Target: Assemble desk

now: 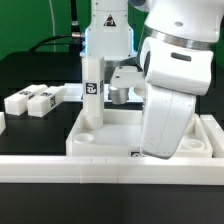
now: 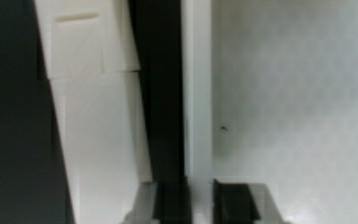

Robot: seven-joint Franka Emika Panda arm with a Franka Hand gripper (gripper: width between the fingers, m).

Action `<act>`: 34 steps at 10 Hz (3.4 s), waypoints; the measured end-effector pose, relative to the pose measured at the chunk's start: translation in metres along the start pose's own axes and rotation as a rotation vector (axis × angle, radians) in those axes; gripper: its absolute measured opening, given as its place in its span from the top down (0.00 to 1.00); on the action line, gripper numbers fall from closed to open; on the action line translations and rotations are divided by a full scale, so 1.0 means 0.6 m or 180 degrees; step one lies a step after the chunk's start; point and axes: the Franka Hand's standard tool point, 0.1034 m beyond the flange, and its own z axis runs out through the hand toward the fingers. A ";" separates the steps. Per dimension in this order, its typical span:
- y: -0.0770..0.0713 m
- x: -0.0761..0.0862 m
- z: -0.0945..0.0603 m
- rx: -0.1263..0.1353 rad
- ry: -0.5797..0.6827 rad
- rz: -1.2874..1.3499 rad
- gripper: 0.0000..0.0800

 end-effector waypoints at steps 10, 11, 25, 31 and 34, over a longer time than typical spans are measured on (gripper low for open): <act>0.008 -0.054 -0.068 0.0106 -0.0080 0.0125 0.21; 0.010 -0.072 -0.092 0.0116 -0.0093 0.0172 0.19; -0.104 -0.312 -0.138 0.0393 -0.0151 0.2462 0.19; -0.114 -0.318 -0.131 0.0467 -0.0238 0.3947 0.19; -0.183 -0.377 -0.091 0.0866 -0.0087 0.4326 0.19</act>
Offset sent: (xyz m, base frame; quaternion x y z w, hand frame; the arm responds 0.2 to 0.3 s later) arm -0.0190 -0.0157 0.0096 0.0226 -0.0039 -0.0512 0.9984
